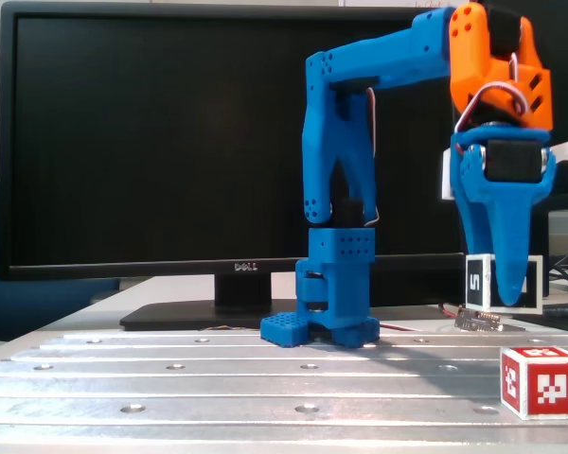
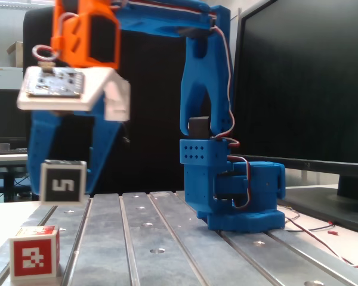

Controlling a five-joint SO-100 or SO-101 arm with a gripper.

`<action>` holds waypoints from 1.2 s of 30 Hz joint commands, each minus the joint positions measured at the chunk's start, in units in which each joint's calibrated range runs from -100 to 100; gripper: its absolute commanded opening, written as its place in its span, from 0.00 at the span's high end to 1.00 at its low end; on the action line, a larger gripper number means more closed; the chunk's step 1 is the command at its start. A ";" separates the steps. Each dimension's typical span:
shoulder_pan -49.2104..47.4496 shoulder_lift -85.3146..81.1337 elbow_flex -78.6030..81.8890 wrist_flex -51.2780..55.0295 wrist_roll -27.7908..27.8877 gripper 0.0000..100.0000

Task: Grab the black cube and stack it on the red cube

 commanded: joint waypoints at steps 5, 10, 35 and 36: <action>1.18 5.97 -11.10 3.00 1.03 0.81; 1.11 8.06 -12.36 2.49 0.66 0.81; -0.52 10.24 -12.45 -1.28 -0.28 0.81; -0.52 10.24 -12.27 -1.45 -0.28 0.81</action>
